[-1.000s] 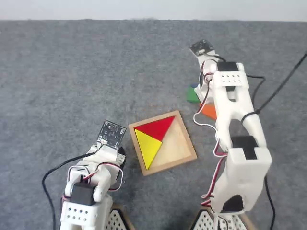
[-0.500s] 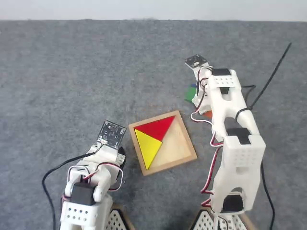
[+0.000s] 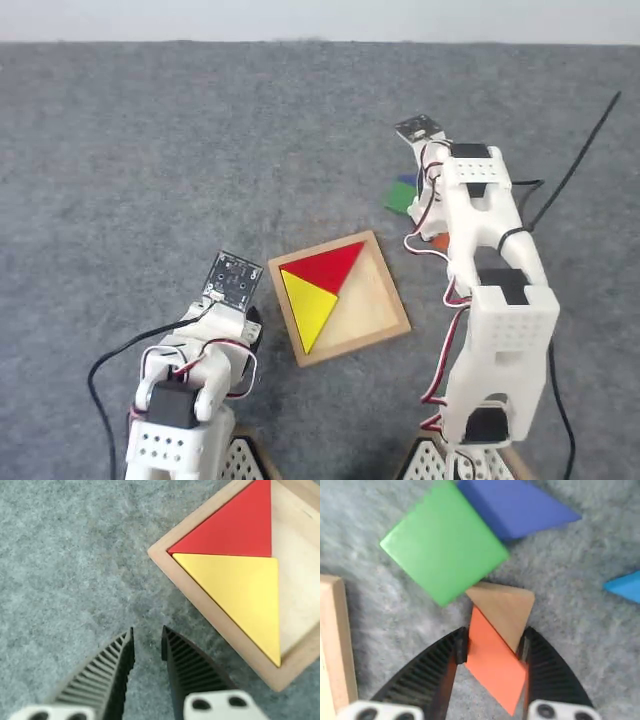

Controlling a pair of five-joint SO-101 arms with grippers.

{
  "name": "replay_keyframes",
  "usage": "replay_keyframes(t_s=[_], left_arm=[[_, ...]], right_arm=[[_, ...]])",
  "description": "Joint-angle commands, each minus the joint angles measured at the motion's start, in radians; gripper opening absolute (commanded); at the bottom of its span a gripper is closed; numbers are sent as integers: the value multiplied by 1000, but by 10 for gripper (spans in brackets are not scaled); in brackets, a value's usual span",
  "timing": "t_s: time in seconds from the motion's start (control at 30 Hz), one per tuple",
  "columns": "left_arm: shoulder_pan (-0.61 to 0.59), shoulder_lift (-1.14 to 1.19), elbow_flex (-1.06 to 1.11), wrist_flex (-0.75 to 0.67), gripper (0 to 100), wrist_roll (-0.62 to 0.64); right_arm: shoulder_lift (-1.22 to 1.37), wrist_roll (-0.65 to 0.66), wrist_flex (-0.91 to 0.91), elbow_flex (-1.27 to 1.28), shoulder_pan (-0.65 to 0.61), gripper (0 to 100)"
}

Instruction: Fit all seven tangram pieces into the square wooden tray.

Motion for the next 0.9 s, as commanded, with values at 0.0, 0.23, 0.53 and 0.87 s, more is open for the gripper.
replay_keyframes(t_s=[0.0,0.23,0.53,0.87], left_arm=[[2,-2,-7,5,88,6],[2,-2,-7,5,88,6],[2,-2,-7,5,88,6],[2,-2,-7,5,88,6]], right_arm=[[-22,-23,31,43,31,154],[-298,-17,-61,229,51,154],[-533,74,-166,548,38,222],[-438,361,-185,519,54,342]])
